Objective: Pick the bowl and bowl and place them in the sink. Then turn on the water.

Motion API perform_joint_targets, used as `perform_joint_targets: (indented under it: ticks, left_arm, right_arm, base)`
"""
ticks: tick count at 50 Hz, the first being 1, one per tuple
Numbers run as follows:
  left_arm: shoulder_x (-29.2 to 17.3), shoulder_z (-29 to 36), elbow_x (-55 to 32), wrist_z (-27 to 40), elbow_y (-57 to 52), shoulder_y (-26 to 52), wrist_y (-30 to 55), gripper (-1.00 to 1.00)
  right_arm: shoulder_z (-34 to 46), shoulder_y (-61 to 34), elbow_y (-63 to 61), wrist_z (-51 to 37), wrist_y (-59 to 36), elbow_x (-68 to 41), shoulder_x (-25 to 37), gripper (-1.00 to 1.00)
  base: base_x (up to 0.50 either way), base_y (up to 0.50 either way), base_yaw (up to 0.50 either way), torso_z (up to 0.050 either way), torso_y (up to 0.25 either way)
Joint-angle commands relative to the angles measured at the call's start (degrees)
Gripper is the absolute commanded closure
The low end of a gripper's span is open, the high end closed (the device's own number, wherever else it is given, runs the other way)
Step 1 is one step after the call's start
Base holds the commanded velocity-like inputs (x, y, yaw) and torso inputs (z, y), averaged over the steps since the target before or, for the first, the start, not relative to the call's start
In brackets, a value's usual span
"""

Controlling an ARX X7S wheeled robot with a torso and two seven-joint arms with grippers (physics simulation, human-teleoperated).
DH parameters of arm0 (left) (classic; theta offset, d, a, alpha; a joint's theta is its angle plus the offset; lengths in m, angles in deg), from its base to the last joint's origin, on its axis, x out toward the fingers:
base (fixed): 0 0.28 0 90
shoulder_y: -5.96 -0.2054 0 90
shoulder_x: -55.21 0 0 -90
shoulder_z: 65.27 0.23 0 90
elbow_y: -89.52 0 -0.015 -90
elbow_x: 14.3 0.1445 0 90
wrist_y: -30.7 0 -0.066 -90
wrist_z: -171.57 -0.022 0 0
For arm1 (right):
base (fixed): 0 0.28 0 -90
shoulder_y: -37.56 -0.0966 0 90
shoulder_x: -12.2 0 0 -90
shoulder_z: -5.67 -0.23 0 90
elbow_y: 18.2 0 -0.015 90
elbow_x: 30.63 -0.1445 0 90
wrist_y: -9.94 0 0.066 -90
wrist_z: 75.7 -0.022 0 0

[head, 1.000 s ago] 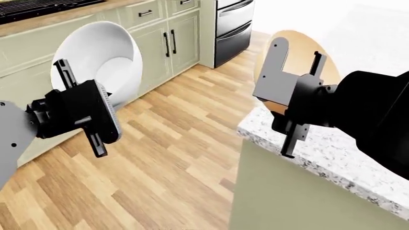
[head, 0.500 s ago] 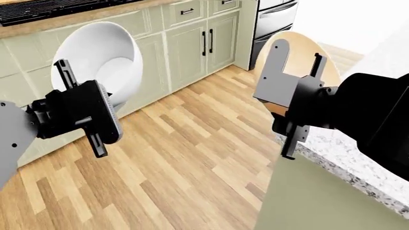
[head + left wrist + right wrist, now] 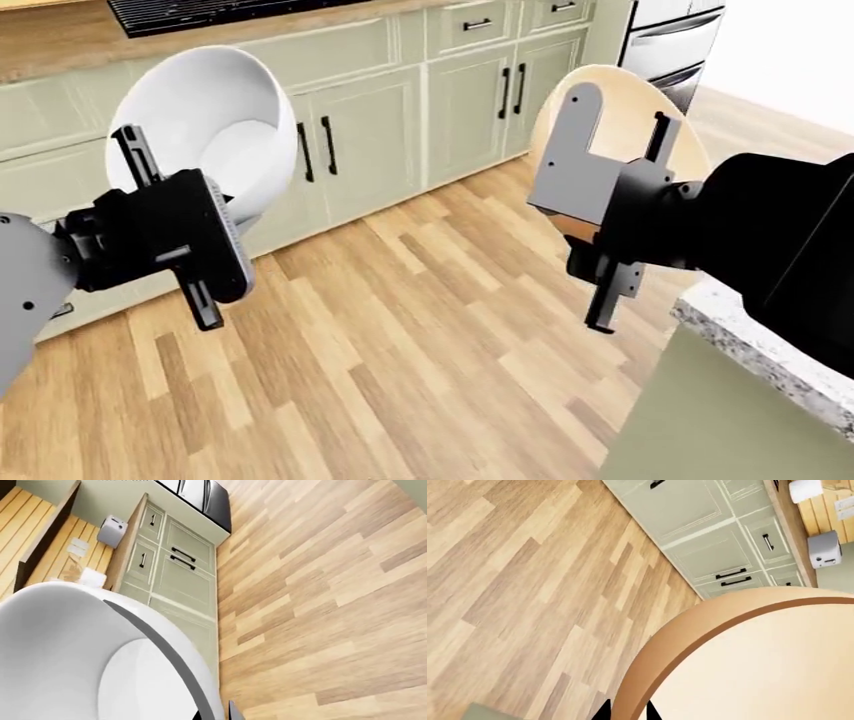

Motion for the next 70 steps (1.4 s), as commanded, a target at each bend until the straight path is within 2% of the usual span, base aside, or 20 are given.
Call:
perform_joint_targets:
  ticks: [1,70]
  left_arm:
    - [0.15,-0.43,0.93,0.96,-0.05,0.44,-0.59,1.00]
    - [-0.90,-1.24,0.28,1.31,-1.36,-0.33,-0.46,1.00]
  right_arm:
    - [-0.21,0.00,0.30,-0.48,0.90,2.56,0.16,1.00]
    - [-0.44,1.79,0.67,-1.65,2.41,2.05,-0.25,1.00]
  base:
    - [0.00,0.00,0.50,0.000,0.000]
    - [0.00,0.00,0.50,0.000,0.001]
